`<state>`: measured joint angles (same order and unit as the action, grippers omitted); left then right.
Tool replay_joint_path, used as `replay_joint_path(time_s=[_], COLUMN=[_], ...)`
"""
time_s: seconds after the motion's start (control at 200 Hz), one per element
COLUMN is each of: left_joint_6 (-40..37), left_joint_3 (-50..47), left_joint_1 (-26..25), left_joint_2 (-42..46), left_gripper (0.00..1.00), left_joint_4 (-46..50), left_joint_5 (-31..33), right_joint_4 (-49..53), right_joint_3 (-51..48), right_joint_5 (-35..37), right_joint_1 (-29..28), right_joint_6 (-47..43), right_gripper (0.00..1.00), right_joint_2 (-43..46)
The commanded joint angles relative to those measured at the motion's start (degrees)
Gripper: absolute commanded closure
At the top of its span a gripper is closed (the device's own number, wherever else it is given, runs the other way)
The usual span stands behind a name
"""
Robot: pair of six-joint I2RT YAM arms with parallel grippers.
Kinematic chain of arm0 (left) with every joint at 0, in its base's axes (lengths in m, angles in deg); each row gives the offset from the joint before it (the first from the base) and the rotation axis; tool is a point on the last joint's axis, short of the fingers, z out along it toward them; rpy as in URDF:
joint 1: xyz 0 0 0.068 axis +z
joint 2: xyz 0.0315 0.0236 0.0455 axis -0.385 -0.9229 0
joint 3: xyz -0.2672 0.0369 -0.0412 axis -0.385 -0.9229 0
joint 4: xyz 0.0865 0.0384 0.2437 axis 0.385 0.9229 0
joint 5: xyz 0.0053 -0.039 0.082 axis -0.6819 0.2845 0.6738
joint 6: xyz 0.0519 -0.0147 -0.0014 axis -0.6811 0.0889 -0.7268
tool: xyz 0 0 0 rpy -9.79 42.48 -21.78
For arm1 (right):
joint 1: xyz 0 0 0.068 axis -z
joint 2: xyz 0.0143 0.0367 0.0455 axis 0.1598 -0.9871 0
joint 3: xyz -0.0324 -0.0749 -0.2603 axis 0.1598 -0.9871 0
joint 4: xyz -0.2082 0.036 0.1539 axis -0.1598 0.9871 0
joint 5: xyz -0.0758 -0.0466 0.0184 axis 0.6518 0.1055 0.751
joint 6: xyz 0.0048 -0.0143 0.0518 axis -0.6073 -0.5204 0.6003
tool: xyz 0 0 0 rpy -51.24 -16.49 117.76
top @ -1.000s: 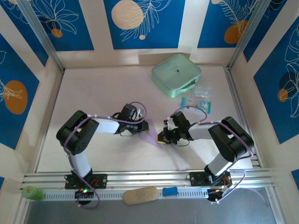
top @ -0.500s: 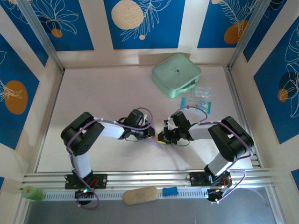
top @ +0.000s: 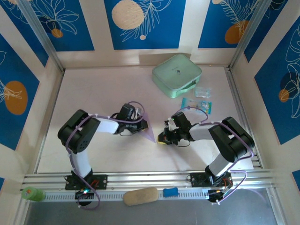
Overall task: Fold a paper plane with a square sheet of paper (pick it up from the middle)
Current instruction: Fourth fold the wing at the center of the table.
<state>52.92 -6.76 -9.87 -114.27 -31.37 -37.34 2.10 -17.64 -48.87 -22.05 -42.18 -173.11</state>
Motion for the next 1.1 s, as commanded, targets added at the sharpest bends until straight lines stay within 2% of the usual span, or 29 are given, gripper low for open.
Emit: replay_joint_path(time_s=[0.0,0.12,0.34,0.485,0.81,1.095], left_joint_6=[-4.27,-4.52,-1.47,2.30,11.65,12.32], left_joint_3=[1.71,2.22,-0.37,-3.72,-6.45,-6.77], left_joint_1=[3.77,6.62,5.85,2.78,-8.50,-10.26], left_joint_2=[-1.21,-1.97,-1.34,0.62,1.59,2.68], left_gripper=[1.00,1.00,1.00,1.00,1.00,1.00], left_joint_4=[6.69,6.22,3.04,-1.00,-7.22,-7.46], left_joint_5=[1.17,-1.05,-3.72,-4.28,3.03,4.85], right_joint_4=[10.16,10.27,11.41,12.82,11.72,11.65], right_joint_3=[-3.50,-3.46,-1.02,3.06,7.81,6.82], right_joint_5=[5.38,5.11,4.08,3.92,5.48,7.62], right_joint_1=[0.05,0.04,-0.56,-1.78,-5.75,-6.99], right_joint_6=[-0.43,-0.54,-1.11,-2.13,-1.54,-0.84], right_gripper=[1.00,1.00,1.00,1.00,1.00,1.00], right_joint_2=[-2.45,-0.93,4.84,7.62,4.19,-1.76])
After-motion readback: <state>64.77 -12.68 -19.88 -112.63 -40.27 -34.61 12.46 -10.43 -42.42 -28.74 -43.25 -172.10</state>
